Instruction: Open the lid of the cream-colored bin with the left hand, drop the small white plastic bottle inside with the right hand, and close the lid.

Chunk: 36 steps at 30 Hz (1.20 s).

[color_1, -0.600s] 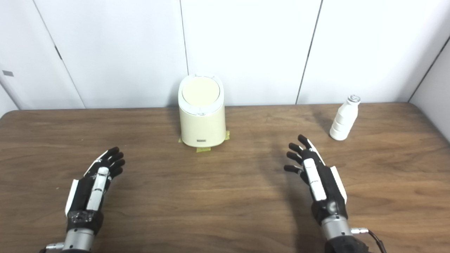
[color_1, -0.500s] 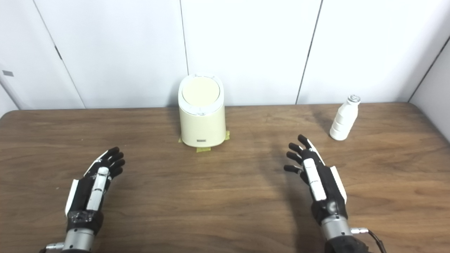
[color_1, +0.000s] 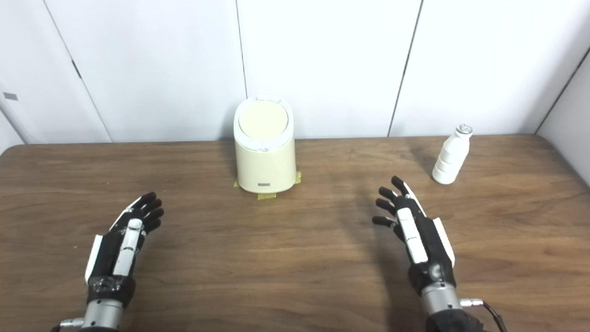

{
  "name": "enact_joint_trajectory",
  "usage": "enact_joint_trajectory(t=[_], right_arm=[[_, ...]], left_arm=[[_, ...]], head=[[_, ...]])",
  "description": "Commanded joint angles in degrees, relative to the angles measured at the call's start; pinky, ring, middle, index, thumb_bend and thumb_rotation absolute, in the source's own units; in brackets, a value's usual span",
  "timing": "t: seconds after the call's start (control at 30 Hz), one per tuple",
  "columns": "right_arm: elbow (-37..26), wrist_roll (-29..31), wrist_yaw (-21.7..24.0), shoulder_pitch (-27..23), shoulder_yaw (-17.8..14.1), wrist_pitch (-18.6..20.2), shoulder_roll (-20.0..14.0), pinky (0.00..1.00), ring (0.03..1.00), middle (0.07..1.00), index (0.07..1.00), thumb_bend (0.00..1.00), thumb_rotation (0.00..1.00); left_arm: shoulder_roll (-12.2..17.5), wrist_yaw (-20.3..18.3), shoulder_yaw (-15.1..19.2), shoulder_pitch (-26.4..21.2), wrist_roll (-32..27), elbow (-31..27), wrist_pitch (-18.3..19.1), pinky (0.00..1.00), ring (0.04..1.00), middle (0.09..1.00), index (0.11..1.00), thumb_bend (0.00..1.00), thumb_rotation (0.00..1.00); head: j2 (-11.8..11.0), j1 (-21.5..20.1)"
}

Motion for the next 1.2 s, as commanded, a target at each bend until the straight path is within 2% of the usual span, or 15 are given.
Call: enact_joint_trajectory(t=[0.0, 0.13, 0.27, 0.33, 0.37, 0.43, 0.47, 0.5, 0.7, 0.83, 0.93, 1.03, 1.17], right_arm=[[-2.7, 0.1, 0.4, -1.7, -0.1, -0.7, -0.4, 0.69, 0.832, 0.86, 0.936, 0.48, 0.89], [-2.7, -0.3, 0.3, -1.4, 0.2, -0.9, -0.3, 0.69, 0.833, 0.858, 0.933, 0.48, 0.89], [-2.4, -0.6, 0.2, -1.0, 0.4, -1.4, -0.1, 0.69, 0.836, 0.861, 0.933, 0.51, 0.88], [-2.1, -0.5, 0.2, -0.7, 0.4, -1.9, -0.1, 0.69, 0.839, 0.866, 0.937, 0.51, 0.87], [-2.0, -0.5, 0.3, -0.4, 0.4, -2.3, -0.2, 0.69, 0.839, 0.867, 0.937, 0.51, 0.87], [-1.9, -0.4, 0.3, 0.0, 0.4, -2.7, -0.3, 0.7, 0.84, 0.866, 0.935, 0.5, 0.89], [-1.9, -0.4, 0.3, 0.2, 0.3, -2.9, -0.2, 0.7, 0.84, 0.866, 0.934, 0.5, 0.89], [-1.9, -0.3, 0.3, 0.4, 0.3, -3.2, -0.2, 0.7, 0.838, 0.866, 0.934, 0.5, 0.88], [-1.1, -1.4, 0.1, 1.3, 0.6, -5.0, -0.3, 0.69, 0.832, 0.865, 0.929, 0.49, 0.87], [-0.8, -1.9, 0.0, 2.0, 0.6, -5.1, 0.0, 0.7, 0.842, 0.874, 0.939, 0.47, 0.87], [-0.2, -1.9, 0.2, 2.3, 0.6, -6.1, 0.1, 0.71, 0.846, 0.878, 0.943, 0.46, 0.86], [0.5, -1.5, 0.2, 2.8, 0.5, -7.3, 0.4, 0.71, 0.852, 0.884, 0.943, 0.44, 0.83], [1.9, -2.8, -0.1, 3.1, 0.7, -9.6, 0.1, 0.7, 0.841, 0.874, 0.94, 0.44, 0.85]], left_arm=[[-1.2, -0.1, -0.6, 4.3, 0.3, -2.0, -1.3, 0.85, 0.835, 0.838, 0.861, 0.43, 0.79], [-1.1, 0.0, -0.7, 4.6, 0.8, -2.2, -1.1, 0.86, 0.839, 0.843, 0.867, 0.46, 0.78], [-1.3, 0.0, -0.9, 4.9, 1.3, -2.2, -1.5, 0.85, 0.84, 0.844, 0.872, 0.52, 0.74], [-1.5, 0.3, -0.7, 4.9, 1.2, -2.0, -1.3, 0.85, 0.839, 0.84, 0.869, 0.53, 0.68], [-1.6, 0.4, -0.6, 4.7, 1.4, -2.1, -1.1, 0.85, 0.838, 0.839, 0.869, 0.53, 0.66], [-1.4, 0.8, -0.7, 4.2, 2.2, -2.7, -0.6, 0.83, 0.837, 0.84, 0.87, 0.55, 0.57], [-1.6, 1.0, -0.5, 3.7, 1.9, -3.6, 0.4, 0.83, 0.837, 0.84, 0.871, 0.55, 0.56], [-1.7, 1.1, -0.3, 3.2, 1.6, -4.3, 1.5, 0.82, 0.838, 0.838, 0.873, 0.58, 0.5], [-1.1, 0.6, -0.1, 0.5, 0.1, -7.1, 5.1, 0.78, 0.843, 0.856, 0.894, 0.65, 0.38], [-0.4, 1.6, -0.4, -3.0, 3.0, -9.4, 9.0, 0.81, 0.832, 0.847, 0.883, 0.74, 0.36], [0.8, 1.5, -0.8, -5.8, 5.9, -9.7, 10.1, 0.87, 0.842, 0.846, 0.881, 0.72, 0.37], [1.2, 1.3, -0.9, -7.7, 6.8, -9.7, 11.1, 0.83, 0.841, 0.842, 0.874, 0.72, 0.36], [1.3, 1.0, -1.2, -10.0, 8.2, -9.3, 12.1, 0.83, 0.833, 0.838, 0.87, 0.73, 0.36]], head=[[0.0, 0.1], [-0.6, 0.4], [-3.1, 1.4], [-3.6, 1.5], [-4.6, 1.8], [-5.2, 2.0], [-5.8, 2.1], [-5.8, 2.1], [-8.5, 2.3], [-10.1, 2.4], [-11.4, 2.5], [-13.0, 2.7], [-14.8, 2.6]])
